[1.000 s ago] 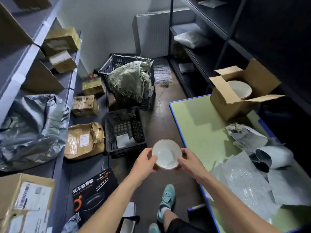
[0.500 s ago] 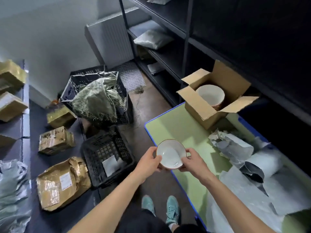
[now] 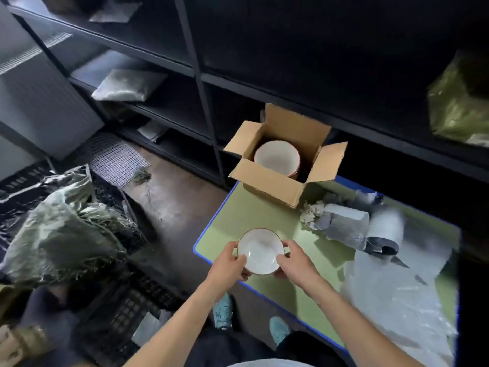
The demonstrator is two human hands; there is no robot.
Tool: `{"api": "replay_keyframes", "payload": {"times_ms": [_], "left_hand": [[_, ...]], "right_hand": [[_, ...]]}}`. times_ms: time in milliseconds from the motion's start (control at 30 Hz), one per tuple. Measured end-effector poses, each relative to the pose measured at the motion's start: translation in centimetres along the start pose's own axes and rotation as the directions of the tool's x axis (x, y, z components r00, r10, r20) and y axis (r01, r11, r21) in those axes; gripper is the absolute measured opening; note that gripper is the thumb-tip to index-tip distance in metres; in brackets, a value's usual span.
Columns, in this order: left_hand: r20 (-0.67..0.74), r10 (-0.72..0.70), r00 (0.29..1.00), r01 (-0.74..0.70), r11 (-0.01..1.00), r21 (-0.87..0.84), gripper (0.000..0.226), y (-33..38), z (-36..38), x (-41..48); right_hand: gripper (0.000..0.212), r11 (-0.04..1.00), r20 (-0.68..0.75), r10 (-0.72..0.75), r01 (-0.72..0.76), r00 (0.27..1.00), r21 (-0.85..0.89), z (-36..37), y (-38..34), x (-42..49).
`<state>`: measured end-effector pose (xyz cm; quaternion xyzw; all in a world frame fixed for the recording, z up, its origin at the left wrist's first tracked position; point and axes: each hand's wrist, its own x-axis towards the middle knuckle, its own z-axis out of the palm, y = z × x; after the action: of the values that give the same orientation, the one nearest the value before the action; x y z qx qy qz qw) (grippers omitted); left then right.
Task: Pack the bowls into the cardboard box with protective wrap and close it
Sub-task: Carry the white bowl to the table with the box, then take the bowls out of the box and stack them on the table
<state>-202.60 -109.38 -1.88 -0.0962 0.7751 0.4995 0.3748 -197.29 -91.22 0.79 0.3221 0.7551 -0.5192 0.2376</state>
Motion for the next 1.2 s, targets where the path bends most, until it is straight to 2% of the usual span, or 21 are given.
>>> {"api": "replay_keyframes", "payload": {"times_ms": [300,567,900,1200], "left_hand": [[0.201,0.051,0.978,-0.083,0.984,0.155,0.034,1.5,-5.0,4.2],[0.246,0.076,0.966,-0.147,0.948,0.283,0.04,3.2,-4.2,6.3],[0.19,0.054,0.98,-0.13,0.901,0.414,0.047,4.5,-3.3,5.6],[0.136,0.076,0.988,-0.134,0.857,0.497,0.044,5.4,-3.3,4.5]], "right_hand": [[0.036,0.987,-0.169,0.138,-0.121,0.976,0.109,5.3,-1.6,-0.1],[0.039,0.978,-0.259,0.166,-0.125,0.952,0.168,5.8,-1.0,1.1],[0.037,0.977,-0.214,0.136,-0.095,0.967,0.193,5.1,0.1,1.9],[0.036,0.993,-0.124,0.099,-0.091,0.987,0.074,3.5,-0.2,1.8]]}}
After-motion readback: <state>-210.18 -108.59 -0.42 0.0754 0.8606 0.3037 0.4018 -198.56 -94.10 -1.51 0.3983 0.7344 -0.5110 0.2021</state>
